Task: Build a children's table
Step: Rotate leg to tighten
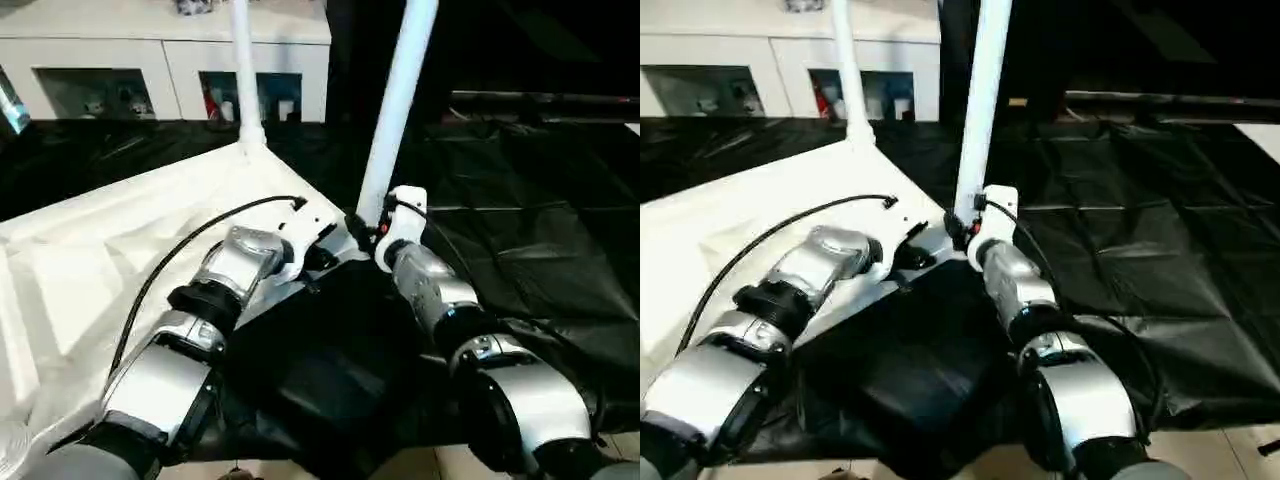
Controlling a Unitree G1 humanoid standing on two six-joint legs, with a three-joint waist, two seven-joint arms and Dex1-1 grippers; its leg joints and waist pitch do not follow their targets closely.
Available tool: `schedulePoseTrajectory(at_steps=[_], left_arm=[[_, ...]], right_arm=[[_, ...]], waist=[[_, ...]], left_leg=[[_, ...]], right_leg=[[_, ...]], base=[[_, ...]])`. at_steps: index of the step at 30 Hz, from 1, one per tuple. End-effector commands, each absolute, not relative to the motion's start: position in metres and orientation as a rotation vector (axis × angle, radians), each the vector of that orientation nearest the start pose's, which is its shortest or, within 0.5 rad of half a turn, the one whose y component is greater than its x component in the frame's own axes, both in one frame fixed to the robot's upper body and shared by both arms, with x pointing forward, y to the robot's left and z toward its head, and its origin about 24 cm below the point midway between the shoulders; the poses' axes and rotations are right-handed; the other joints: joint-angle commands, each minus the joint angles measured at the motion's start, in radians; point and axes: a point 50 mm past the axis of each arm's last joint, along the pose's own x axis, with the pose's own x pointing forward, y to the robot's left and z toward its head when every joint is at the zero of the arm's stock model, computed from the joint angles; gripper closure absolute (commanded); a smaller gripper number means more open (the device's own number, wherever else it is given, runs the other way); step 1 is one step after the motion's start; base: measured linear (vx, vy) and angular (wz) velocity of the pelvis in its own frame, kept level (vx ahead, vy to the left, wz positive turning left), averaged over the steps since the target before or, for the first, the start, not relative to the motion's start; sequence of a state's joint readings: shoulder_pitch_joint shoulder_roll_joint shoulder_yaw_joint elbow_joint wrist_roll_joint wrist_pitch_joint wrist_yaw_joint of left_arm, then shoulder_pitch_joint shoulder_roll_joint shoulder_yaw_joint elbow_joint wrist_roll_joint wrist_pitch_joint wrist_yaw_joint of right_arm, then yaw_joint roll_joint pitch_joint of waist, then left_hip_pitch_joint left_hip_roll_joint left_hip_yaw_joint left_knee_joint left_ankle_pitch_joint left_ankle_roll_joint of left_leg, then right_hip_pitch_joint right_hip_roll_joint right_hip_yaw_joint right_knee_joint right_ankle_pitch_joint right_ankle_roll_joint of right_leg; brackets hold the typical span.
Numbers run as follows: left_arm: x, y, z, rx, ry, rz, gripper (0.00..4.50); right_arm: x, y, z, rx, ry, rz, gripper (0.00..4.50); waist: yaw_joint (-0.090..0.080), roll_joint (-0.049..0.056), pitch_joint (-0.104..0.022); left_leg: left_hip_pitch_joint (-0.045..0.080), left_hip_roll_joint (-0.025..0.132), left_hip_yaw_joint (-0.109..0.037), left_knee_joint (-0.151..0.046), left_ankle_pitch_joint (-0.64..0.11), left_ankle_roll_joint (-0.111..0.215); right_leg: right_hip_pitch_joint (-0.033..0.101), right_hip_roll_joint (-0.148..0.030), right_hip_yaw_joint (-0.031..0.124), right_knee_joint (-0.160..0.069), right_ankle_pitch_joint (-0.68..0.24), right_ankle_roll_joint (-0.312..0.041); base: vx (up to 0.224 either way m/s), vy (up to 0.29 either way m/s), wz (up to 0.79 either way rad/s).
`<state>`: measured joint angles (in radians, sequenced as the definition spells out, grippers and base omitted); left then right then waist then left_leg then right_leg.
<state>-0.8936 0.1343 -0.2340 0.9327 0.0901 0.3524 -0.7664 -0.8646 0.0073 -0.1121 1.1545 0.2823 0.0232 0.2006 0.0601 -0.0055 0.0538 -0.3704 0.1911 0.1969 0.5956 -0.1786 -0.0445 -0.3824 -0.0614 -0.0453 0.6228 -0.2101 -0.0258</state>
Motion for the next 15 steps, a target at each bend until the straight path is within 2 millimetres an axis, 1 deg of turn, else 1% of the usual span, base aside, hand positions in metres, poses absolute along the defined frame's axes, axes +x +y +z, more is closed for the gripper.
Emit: schedulePoseTrajectory(at_steps=[1, 2, 3, 4, 6, 7, 9, 10, 11, 12, 13, 15], left_arm=[[0.365, 0.072, 0.075, 0.329, 0.514, -1.005, 4.50], [0.365, 0.073, 0.074, 0.333, 0.508, -1.017, 4.50], [0.364, 0.075, 0.074, 0.338, 0.507, -1.028, 4.50], [0.364, 0.076, 0.073, 0.342, 0.509, -1.033, 4.50], [0.361, 0.080, 0.073, 0.338, 0.510, -1.067, 4.50], [0.359, 0.082, 0.073, 0.346, 0.489, -1.104, 4.50], [0.355, 0.085, 0.074, 0.347, 0.477, -1.160, 4.50], [0.351, 0.088, 0.074, 0.358, 0.463, -1.218, 4.50], [0.348, 0.090, 0.074, 0.360, 0.452, -1.260, 4.50], [0.344, 0.094, 0.074, 0.357, 0.456, -1.294, 4.50], [0.340, 0.097, 0.075, 0.356, 0.434, -1.355, 4.50], [0.336, 0.100, 0.075, 0.351, 0.428, -1.399, 4.50]], right_arm=[[0.357, -0.087, 0.010, 0.310, 0.518, 0.281, 1.80], [0.357, -0.087, 0.010, 0.303, 0.521, 0.294, 1.80], [0.357, -0.087, 0.010, 0.301, 0.526, 0.309, 1.80], [0.357, -0.087, 0.009, 0.306, 0.535, 0.313, 1.80], [0.355, -0.087, 0.009, 0.289, 0.542, 0.384, 1.80], [0.354, -0.088, 0.009, 0.283, 0.548, 0.424, 1.80], [0.352, -0.090, 0.008, 0.268, 0.558, 0.490, 1.80], [0.349, -0.093, 0.006, 0.250, 0.572, 0.559, 1.80], [0.347, -0.096, 0.005, 0.237, 0.585, 0.604, 1.80], [0.345, -0.100, 0.004, 0.223, 0.595, 0.659, 1.80], [0.342, -0.106, 0.003, 0.208, 0.604, 0.736, 1.80], [0.338, -0.111, 0.003, 0.194, 0.608, 0.808, 1.80]], waist=[[0.003, 0.010, -0.063], [0.002, 0.007, -0.061], [0.002, 0.007, -0.061], [0.001, 0.009, -0.058], [0.000, 0.008, -0.056], [-0.001, 0.008, -0.057], [-0.003, 0.007, -0.057], [-0.004, 0.009, -0.057], [-0.003, 0.010, -0.057], [-0.003, 0.008, -0.058], [0.001, 0.009, -0.060], [0.003, 0.011, -0.061]], left_leg=[[0.016, 0.042, -0.026, -0.078, -0.222, 0.002], [0.017, 0.043, -0.026, -0.080, -0.235, 0.001], [0.017, 0.043, -0.026, -0.080, -0.235, 0.001], [0.017, 0.044, -0.027, -0.082, -0.256, -0.004], [0.018, 0.045, -0.028, -0.084, -0.277, -0.007], [0.018, 0.047, -0.030, -0.085, -0.280, -0.006], [0.014, 0.047, -0.029, -0.086, -0.267, -0.001], [0.017, 0.049, -0.028, -0.086, -0.262, 0.001], [0.016, 0.050, -0.029, -0.086, -0.259, 0.003], [0.016, 0.052, -0.026, -0.086, -0.249, 0.006], [0.017, 0.055, -0.024, -0.086, -0.234, 0.010], [0.015, 0.055, -0.021, -0.084, -0.212, 0.019]], right_leg=[[0.032, -0.088, 0.044, -0.081, -0.111, -0.237], [0.031, -0.088, 0.044, -0.084, -0.132, -0.236], [0.031, -0.088, 0.044, -0.084, -0.132, -0.236], [0.031, -0.090, 0.044, -0.088, -0.175, -0.232], [0.031, -0.092, 0.045, -0.091, -0.214, -0.227], [0.032, -0.094, 0.045, -0.092, -0.224, -0.223], [0.035, -0.093, 0.046, -0.090, -0.209, -0.225], [0.032, -0.091, 0.045, -0.090, -0.194, -0.229], [0.034, -0.092, 0.045, -0.088, -0.187, -0.232], [0.034, -0.090, 0.045, -0.086, -0.167, -0.236], [0.035, -0.088, 0.043, -0.081, -0.136, -0.246], [0.037, -0.085, 0.041, -0.076, -0.096, -0.255]], base=[[0.000, 0.000, 0.00], [0.000, 0.000, 0.00], [0.000, 0.000, 0.00], [0.000, 0.000, 0.00], [0.000, 0.000, 0.00], [0.000, 0.000, 0.00], [0.000, 0.000, 0.00], [0.000, 0.000, 0.00], [0.000, 0.000, 0.00], [0.000, 0.000, 0.00], [0.000, 0.000, 0.00], [0.000, 0.000, 0.00]])
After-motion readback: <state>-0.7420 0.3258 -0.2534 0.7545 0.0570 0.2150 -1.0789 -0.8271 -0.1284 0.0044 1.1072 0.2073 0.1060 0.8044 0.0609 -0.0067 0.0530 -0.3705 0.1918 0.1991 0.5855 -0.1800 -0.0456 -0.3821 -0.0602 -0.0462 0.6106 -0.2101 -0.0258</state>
